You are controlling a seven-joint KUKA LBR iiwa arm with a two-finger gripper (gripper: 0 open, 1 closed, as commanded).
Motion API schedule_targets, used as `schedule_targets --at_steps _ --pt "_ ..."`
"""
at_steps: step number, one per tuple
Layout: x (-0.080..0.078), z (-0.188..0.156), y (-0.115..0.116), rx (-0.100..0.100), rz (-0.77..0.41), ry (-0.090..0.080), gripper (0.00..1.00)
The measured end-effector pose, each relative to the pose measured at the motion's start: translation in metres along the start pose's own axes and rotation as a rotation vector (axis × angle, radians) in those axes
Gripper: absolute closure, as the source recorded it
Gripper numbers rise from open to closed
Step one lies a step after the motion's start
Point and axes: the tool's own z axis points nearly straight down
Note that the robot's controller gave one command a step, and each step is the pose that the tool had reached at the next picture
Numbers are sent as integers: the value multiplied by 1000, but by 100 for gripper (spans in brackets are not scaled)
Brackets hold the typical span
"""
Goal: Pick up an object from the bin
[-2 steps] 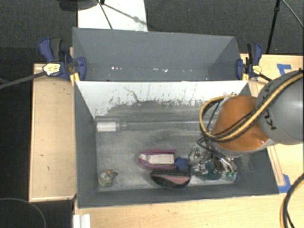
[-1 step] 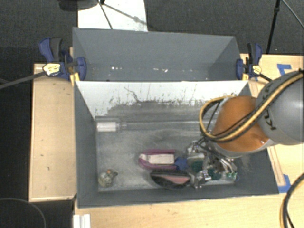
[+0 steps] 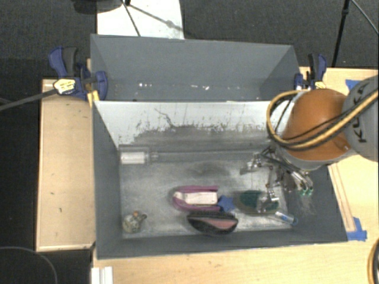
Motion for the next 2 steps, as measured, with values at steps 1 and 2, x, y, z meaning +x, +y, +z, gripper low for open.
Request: schedule_targets --at_steps 1,2 --pt "21 46 2 -9 -39 14 0" --pt "42 49 -10 -13 35 -7 0"
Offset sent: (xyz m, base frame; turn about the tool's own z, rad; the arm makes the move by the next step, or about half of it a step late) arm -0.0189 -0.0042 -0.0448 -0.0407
